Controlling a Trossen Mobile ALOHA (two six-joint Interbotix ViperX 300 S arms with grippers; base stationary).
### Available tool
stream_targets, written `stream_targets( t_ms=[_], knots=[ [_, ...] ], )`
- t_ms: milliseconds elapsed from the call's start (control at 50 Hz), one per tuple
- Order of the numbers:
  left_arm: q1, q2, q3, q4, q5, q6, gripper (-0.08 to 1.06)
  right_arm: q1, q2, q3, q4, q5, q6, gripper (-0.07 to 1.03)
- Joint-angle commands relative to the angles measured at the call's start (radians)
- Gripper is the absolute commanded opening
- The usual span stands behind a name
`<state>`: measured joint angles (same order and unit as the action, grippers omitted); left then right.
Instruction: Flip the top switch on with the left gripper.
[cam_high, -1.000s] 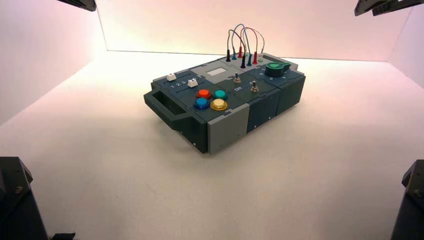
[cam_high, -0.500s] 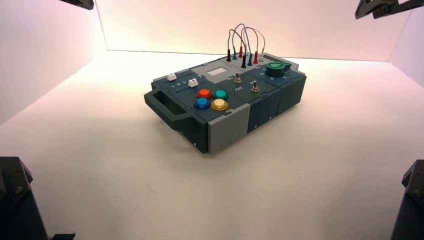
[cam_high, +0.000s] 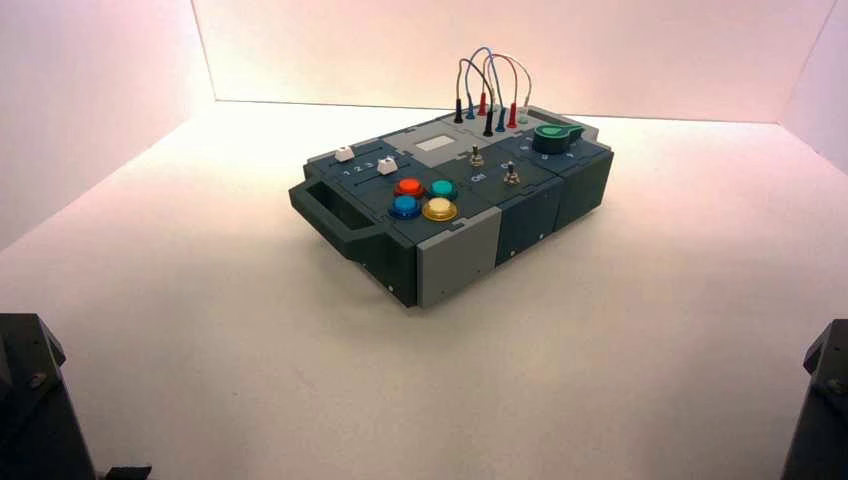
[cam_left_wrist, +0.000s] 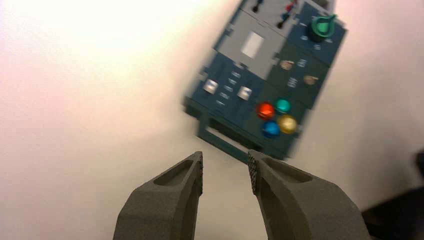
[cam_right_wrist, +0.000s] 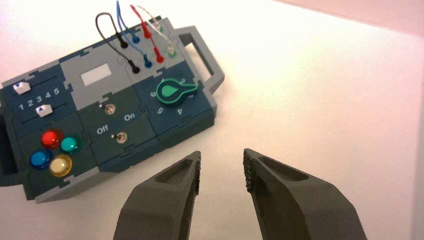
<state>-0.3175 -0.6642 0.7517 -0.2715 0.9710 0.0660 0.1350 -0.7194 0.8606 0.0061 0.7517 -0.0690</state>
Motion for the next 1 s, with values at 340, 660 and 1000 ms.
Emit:
stream_targets(
  t_ms=[340, 660, 1000],
  knots=[
    [-0.066, 0.052, 0.087, -0.244, -0.147, -0.098, 0.58, -0.003, 0.193, -0.193, -0.011, 0.222, -0.106, 0.5],
    [-0.187, 0.242, 0.031, -0.235, -0.261, -0.138, 0.58, -0.003, 0.342, -0.244, -0.064, 0.225, -0.107, 0.51],
    [-0.296, 0.512, -0.155, -0.213, -0.276, -0.163, 0.45, -0.003, 0.469, -0.285, -0.071, 0.149, -0.103, 0.55]
  ],
)
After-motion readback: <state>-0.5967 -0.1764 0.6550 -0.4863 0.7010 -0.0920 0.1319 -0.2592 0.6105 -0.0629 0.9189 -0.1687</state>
